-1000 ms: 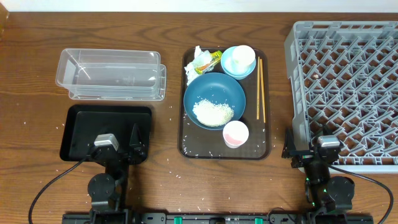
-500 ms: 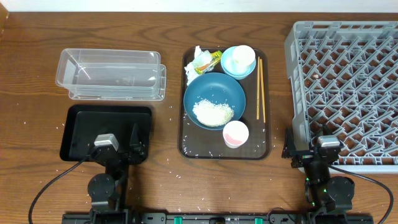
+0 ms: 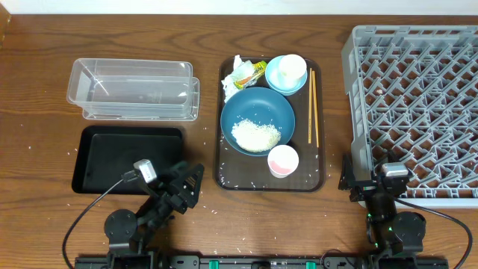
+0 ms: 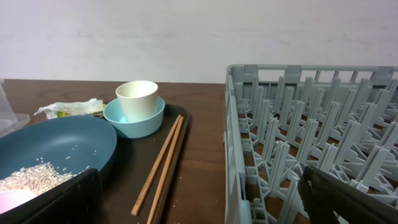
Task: Sort waste into correct bins and load items into the dishwasher rack
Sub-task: 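Raise the left arm and move it over the teal plate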
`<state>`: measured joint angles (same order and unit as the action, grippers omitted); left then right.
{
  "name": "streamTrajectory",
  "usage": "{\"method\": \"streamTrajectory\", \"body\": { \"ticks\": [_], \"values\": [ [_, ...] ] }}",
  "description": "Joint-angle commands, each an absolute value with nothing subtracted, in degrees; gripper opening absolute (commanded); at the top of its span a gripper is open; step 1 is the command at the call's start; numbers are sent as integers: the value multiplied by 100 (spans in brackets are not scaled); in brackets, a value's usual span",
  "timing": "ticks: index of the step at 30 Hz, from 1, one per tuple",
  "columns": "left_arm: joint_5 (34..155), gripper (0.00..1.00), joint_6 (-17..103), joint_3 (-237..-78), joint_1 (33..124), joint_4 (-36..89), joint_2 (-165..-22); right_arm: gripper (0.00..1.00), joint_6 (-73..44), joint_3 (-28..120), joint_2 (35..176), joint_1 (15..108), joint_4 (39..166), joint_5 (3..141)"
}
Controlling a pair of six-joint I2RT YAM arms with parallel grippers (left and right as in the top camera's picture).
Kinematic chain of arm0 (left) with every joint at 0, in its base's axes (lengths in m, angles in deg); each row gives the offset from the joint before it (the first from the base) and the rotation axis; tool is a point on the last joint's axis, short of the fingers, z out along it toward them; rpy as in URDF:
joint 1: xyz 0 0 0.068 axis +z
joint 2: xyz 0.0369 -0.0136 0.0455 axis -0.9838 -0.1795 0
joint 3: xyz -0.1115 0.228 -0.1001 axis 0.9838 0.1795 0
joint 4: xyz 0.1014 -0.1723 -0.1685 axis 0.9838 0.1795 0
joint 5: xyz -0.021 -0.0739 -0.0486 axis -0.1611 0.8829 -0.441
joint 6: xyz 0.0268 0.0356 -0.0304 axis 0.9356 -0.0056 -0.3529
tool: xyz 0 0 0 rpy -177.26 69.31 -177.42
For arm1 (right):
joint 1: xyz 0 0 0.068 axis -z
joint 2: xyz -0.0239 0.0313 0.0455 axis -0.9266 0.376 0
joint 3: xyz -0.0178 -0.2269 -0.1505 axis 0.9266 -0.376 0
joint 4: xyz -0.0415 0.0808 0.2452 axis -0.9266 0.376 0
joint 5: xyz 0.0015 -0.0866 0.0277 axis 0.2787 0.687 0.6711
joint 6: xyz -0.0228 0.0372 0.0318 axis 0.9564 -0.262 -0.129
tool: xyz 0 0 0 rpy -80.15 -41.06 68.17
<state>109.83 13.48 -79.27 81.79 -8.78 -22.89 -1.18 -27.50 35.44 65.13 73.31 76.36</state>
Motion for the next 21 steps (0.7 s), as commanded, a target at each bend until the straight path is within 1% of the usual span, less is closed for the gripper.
{"method": "streamTrajectory", "body": {
  "ticks": [1,5,7,9,13,18,21],
  "values": [
    [11643,90,516,-7824,8155,-1306,-2256,99,-52,-2759,3514,6565,7355,7671],
    [12001,90,518,-7872,8155,-2661,-2258,99,-52,-2759,3514,6565,7355,7671],
    [11995,90,590,-8004,8157,-2934,-2258,99,-52,-2759,3514,6565,7355,7671],
    [11997,90,948,-8229,8157,-2917,-2298,99,-52,-2759,3514,6565,7355,7671],
    [11995,90,1685,-8758,8162,-2491,-2641,99,-50,-2759,3514,6565,7355,7671],
    [11997,90,2699,-9507,8162,-2154,-3579,99,-50,-2759,3514,6565,7355,7671],
    [11997,90,3071,-9914,8162,-2060,-4193,99,-50,-2759,3514,6565,7355,7671]
  ]
}}
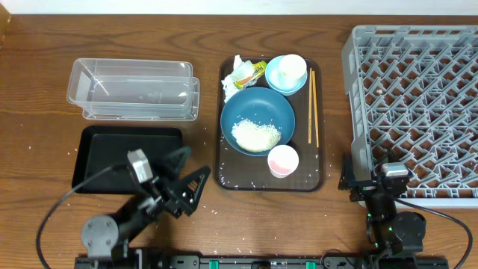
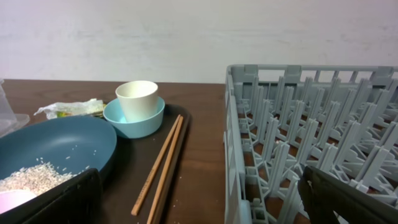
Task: Sort waste into correct bins and load items into the dishwasher rack
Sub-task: 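Raise the left arm and move it over the teal plate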
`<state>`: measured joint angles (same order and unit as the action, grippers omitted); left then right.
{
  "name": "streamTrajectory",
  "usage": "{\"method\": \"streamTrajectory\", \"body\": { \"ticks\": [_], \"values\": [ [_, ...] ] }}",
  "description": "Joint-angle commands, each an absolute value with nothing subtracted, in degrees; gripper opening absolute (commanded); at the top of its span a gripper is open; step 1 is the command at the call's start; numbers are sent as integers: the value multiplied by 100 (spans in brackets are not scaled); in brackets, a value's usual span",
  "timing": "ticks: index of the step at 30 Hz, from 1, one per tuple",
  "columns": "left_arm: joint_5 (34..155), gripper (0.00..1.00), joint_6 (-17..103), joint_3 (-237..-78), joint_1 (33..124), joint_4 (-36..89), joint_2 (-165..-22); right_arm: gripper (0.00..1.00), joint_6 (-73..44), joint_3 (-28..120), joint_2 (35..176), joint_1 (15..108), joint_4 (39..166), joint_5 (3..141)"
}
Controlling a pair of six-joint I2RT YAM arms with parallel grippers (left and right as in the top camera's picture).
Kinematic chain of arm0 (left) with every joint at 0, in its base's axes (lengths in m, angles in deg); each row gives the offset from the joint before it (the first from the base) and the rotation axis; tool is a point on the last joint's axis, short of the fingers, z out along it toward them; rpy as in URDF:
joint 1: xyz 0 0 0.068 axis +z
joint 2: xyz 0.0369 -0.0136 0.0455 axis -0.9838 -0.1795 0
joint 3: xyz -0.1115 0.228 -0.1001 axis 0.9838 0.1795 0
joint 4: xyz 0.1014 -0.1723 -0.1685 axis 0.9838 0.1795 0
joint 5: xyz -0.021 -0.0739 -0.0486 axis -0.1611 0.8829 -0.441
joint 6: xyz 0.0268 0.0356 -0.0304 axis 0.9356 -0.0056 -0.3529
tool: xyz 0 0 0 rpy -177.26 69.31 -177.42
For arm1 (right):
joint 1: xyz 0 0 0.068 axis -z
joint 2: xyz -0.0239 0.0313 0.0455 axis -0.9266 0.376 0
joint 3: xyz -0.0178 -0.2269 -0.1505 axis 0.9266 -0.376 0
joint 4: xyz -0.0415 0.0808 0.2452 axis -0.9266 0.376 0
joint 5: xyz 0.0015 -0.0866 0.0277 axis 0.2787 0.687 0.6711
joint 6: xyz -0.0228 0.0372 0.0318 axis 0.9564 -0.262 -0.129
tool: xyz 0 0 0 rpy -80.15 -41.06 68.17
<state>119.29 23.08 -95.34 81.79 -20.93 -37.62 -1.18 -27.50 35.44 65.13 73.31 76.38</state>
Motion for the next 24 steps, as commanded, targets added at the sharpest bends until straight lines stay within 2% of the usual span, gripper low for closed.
{"method": "streamTrajectory", "body": {
  "ticks": [1,7,13,17,24],
  "values": [
    [11997,90,3167,-10049,8162,-2058,-4446,99,-50,-2759,3514,6565,7355,7671],
    [11997,90,3353,-10578,8162,-1970,-5633,99,-50,-2759,3514,6565,7355,7671],
    [11995,90,3941,-11105,8162,-891,-6416,99,-52,-2759,3514,6565,7355,7671],
    [11973,90,4343,-11490,8162,49,-6553,99,-52,-2759,3514,6565,7355,7671],
    [11881,90,4481,-11584,8013,381,-6348,99,-52,-2759,3514,6565,7355,7671]
  ]
}}
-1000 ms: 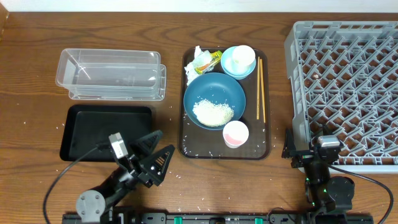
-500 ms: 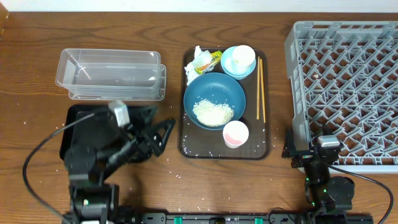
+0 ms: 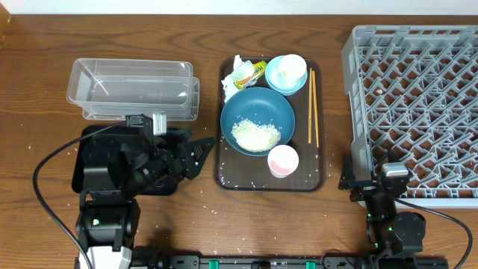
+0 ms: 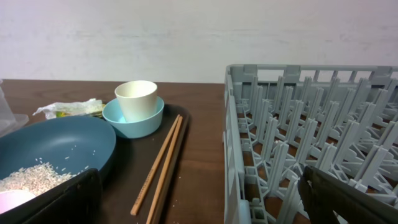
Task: Sort waste into correct bins and load items into the dishwasher rack
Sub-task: 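Raise the left arm and move it over the teal plate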
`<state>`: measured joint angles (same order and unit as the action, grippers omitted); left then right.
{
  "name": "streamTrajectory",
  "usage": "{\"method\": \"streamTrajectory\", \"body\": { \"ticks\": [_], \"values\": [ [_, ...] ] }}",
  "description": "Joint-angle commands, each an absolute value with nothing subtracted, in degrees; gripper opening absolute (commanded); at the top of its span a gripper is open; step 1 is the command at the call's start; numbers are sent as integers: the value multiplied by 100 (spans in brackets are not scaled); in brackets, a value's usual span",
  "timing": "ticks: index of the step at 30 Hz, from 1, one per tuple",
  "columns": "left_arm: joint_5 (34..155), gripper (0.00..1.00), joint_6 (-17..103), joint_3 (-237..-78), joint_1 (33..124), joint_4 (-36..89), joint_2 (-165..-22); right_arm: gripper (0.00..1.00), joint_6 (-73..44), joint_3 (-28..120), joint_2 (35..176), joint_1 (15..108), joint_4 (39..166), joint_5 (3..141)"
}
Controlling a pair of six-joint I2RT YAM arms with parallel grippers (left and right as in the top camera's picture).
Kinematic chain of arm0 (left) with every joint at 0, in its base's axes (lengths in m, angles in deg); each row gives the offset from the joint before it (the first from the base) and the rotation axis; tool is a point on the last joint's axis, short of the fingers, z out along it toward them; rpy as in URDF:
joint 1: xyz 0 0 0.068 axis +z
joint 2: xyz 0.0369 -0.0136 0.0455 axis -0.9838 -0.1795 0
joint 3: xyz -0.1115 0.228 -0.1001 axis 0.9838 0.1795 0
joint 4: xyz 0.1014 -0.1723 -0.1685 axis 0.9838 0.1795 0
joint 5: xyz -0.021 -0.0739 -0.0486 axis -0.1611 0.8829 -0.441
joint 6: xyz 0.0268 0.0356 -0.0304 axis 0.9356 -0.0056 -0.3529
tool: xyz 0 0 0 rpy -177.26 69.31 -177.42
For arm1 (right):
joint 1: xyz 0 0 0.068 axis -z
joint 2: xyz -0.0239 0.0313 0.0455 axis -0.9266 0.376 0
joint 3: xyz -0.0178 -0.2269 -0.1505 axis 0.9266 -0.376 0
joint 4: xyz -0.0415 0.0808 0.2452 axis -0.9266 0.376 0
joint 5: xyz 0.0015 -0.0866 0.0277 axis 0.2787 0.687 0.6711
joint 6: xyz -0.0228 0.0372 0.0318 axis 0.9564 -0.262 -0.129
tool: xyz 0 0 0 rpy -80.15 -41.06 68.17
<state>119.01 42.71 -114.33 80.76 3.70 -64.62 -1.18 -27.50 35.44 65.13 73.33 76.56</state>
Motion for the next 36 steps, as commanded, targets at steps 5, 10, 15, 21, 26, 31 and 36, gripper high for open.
{"method": "streamTrajectory", "body": {
  "ticks": [5,10,15,21,26,31,36],
  "values": [
    [11892,90,3849,-11582,8011,375,-6306,99,-50,-2759,3514,6565,7355,7671],
    [11885,90,3825,-11584,8011,-89,-6306,99,-52,-2759,3514,6565,7355,7671],
    [11822,90,3820,-11601,8011,-722,-6313,99,-50,-2759,3514,6565,7355,7671],
    [11675,90,3995,-11896,8011,-703,-6621,99,-50,-2759,3514,6565,7355,7671],
    [11675,90,4397,-12703,8007,-211,-7229,99,-52,-2759,3514,6565,7355,7671],
    [11260,90,5348,-14008,7867,1618,-8029,99,-50,-2759,3514,6565,7355,7671],
    [9101,90,5930,-14882,7362,2965,-8492,99,-52,-2759,3514,6565,7355,7671]
  ]
}}
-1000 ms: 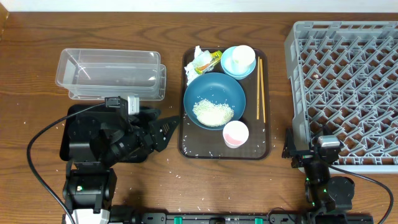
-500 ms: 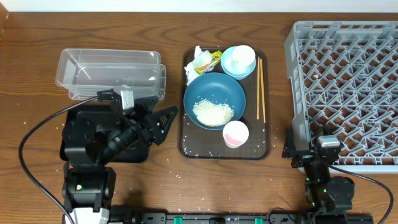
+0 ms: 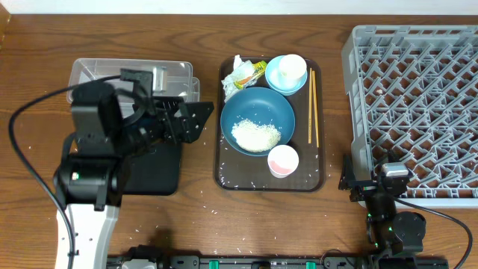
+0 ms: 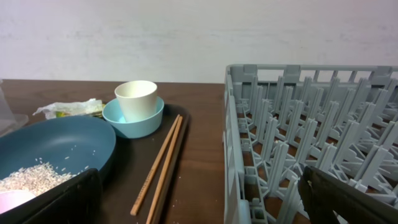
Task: Sort waste into correct bins and load items into the dishwasher rack
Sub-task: 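Raise the left arm and move it over the teal plate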
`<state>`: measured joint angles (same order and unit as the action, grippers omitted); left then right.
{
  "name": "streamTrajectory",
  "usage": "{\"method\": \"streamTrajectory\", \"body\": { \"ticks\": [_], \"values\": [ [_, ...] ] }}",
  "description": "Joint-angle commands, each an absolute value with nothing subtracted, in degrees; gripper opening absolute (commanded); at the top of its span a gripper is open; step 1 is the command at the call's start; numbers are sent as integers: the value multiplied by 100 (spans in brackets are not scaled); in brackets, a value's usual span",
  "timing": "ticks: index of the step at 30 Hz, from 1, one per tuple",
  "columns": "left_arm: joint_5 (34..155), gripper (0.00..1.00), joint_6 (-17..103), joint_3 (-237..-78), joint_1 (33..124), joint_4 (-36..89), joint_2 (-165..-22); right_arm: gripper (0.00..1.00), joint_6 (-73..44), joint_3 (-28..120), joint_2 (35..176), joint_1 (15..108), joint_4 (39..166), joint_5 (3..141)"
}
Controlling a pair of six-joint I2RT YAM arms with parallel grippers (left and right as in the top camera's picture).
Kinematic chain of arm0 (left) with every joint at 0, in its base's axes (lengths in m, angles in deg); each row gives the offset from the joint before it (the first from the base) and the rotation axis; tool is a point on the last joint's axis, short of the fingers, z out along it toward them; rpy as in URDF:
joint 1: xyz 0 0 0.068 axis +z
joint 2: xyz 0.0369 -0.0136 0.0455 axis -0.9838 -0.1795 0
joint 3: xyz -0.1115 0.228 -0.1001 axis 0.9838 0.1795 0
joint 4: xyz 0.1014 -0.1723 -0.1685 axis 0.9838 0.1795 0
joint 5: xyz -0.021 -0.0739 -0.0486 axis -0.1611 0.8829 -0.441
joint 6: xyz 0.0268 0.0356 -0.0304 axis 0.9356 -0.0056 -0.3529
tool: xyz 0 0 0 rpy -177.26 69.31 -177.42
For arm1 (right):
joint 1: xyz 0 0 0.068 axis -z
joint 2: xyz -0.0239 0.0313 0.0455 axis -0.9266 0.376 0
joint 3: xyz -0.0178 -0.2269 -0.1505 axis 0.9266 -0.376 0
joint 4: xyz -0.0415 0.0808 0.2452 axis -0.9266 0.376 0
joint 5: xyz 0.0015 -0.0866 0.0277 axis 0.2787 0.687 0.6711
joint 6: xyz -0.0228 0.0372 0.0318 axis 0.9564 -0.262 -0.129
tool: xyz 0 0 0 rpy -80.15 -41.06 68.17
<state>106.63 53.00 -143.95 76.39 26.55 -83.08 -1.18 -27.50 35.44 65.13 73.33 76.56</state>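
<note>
A dark tray (image 3: 224,173) in the middle of the table carries a blue plate (image 3: 258,112) with rice, a pink cup (image 3: 283,160), a pale blue bowl (image 3: 275,78) holding a cream cup (image 3: 292,69), wooden chopsticks (image 3: 313,107) and crumpled wrappers (image 3: 243,72). The grey dishwasher rack (image 3: 414,104) stands at the right. My left gripper (image 3: 196,122) hangs open just left of the tray, level with the plate, holding nothing. My right gripper (image 4: 199,199) rests open at the rack's near left corner, its fingers (image 4: 53,199) at the frame's lower edges.
A clear plastic bin (image 3: 97,75) sits at the back left, partly under my left arm. A black bin (image 3: 149,168) lies in front of it. Rice grains are scattered on the wood and on the tray.
My left arm has moved up and toward the back, and its gripper now sits beside the tray's left edge at the plate. The right arm and all items are unchanged.
My left gripper lay open at the table's front edge, below the black bin. It then stood slightly higher, then over the black bin's right end, and now beside the tray. The right gripper stayed parked and open by the rack.
</note>
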Motion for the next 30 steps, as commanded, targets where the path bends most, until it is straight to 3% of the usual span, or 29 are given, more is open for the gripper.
{"method": "streamTrajectory", "body": {
  "ticks": [1,7,24,30],
  "values": [
    [8827,90,5930,-14961,7279,3028,-8538,99,-50,-2759,3514,6565,7355,7671],
    [8218,90,5829,-15330,6815,2995,-8800,99,-52,-2759,3514,6565,7355,7671],
    [8202,90,4942,-15439,5303,3658,-9111,99,-50,-2759,3514,6565,7355,7671],
    [7241,90,4675,-15442,4470,3677,-9727,99,-50,-2759,3514,6565,7355,7671]
  ]
}}
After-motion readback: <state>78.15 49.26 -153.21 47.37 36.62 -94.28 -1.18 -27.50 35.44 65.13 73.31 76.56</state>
